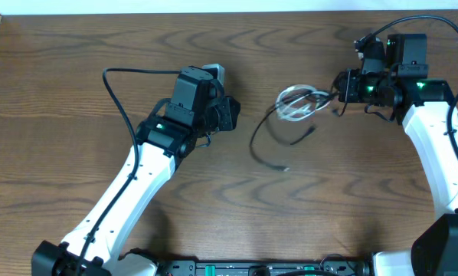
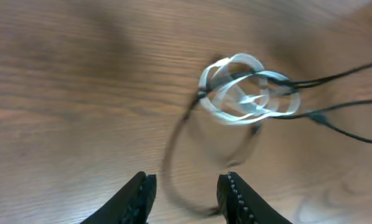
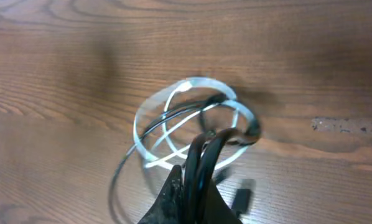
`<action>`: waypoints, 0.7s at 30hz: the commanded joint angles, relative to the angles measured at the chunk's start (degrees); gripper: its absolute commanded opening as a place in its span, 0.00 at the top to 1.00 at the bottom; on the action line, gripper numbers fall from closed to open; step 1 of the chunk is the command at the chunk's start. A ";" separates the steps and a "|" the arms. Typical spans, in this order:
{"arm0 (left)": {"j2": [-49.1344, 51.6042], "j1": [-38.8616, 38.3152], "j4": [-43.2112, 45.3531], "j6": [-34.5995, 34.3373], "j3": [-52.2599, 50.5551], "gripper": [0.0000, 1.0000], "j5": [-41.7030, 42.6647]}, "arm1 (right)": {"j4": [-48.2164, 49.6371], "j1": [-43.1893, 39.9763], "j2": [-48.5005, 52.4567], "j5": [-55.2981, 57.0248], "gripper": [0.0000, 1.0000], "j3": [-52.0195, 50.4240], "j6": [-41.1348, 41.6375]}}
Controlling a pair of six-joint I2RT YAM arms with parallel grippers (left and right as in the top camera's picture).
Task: Untangle cables
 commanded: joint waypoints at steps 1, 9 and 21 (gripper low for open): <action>0.72 0.22 0.24 -1.62 0.79 0.58 -3.58 | -0.17 0.31 0.02 -1.03 0.99 0.39 -0.59; 6.21 0.13 8.33 -6.34 0.79 0.45 0.61 | -0.24 0.61 0.02 -11.19 0.99 0.39 -4.55; 17.44 0.17 26.29 -12.07 0.79 0.37 17.94 | -1.51 0.61 -0.15 -42.47 0.99 0.39 -25.81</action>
